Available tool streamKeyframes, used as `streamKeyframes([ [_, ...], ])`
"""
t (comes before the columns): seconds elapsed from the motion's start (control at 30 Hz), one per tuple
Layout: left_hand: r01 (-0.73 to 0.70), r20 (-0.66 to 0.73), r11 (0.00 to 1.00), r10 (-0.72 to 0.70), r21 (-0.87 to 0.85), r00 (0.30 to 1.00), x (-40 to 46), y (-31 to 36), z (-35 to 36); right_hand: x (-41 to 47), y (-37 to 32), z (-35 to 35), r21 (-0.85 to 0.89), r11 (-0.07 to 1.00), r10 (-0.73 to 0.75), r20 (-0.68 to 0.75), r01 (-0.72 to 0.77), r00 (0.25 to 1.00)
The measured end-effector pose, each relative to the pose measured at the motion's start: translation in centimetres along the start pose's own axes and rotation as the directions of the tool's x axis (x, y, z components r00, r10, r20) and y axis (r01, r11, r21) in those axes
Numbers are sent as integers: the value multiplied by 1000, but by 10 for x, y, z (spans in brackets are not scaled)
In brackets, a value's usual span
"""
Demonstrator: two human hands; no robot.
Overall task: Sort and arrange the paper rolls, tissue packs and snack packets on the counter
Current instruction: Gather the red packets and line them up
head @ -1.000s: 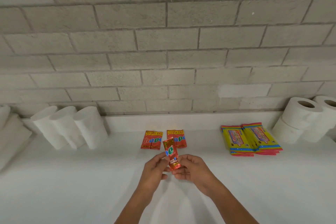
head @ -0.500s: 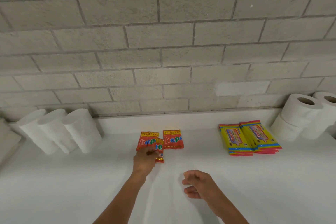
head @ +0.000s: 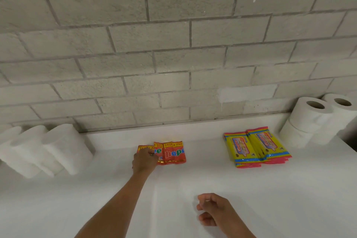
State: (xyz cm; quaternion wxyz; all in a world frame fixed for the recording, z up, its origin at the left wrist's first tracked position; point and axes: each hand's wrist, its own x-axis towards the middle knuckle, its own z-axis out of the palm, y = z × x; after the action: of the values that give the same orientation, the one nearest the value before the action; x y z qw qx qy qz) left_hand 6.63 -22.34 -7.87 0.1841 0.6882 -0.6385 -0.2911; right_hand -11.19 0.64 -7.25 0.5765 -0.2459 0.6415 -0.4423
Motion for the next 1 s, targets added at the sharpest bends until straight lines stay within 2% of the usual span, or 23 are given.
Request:
streamKeyframes([
  [0.1, -66, -11, 983, 69, 170, 998, 1, -1, -2, 1, 1, -1, 9, 1000, -11, 3, 11, 1000],
  [0.2, -111, -30, 967, 121, 232, 992, 0, -6, -6, 2, 3, -2, 27, 999, -18, 2, 17, 1000],
  [0.3, -248, -38, 906, 277, 342, 960, -4, -19, -7, 2, 7, -5, 55, 998, -29, -8, 29, 1000],
  [0.43, -382, -5, 844, 414, 375, 910, -14, -45, -5, 2, 11, -6, 85, 995, -45, -18, 46, 999],
  [0.67, -391, 19, 776, 440, 495, 898, -21, -69, 2, -1, 14, -7, 119, 991, -52, -37, 56, 998],
  [1.0, -360, 61, 797, 380, 486, 923, -20, -59, -4, -2, 14, -4, 114, 993, -40, -46, 45, 998],
])
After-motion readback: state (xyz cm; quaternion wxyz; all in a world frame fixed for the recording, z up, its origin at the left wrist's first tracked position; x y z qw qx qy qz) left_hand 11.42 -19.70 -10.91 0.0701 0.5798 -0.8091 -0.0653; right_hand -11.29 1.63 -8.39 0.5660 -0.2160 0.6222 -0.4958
